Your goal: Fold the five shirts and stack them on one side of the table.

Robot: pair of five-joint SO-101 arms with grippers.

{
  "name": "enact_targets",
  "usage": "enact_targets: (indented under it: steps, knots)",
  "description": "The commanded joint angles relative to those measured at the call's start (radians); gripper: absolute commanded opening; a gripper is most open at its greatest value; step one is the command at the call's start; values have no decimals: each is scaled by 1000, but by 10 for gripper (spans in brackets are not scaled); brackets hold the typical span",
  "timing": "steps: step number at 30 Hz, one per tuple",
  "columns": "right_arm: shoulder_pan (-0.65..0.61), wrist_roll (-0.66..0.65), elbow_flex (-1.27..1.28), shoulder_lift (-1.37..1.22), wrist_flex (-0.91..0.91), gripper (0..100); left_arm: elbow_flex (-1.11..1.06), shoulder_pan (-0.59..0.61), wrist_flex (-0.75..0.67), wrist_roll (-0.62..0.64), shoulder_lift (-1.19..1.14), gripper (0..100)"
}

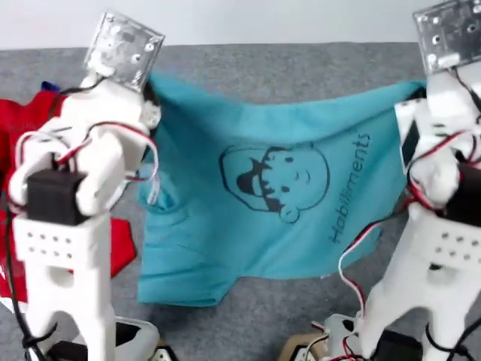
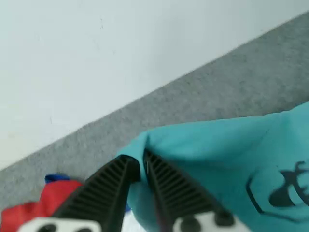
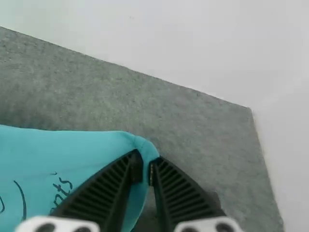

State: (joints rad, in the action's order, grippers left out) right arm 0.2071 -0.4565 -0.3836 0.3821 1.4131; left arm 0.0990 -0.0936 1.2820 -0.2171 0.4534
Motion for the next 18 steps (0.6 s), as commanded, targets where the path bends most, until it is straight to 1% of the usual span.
enact_targets:
  steps: [1, 10, 18]
  knots:
    - [10, 32, 72, -5, -131, 12, -88, 11, -203, 8, 2, 2]
    - [8, 31, 290, -48, -437, 12, -335, 12, -629, 9, 2, 2]
    - [-4, 28, 322, -205, -671, 12, -590, 14, -1091, 0, -20, 2]
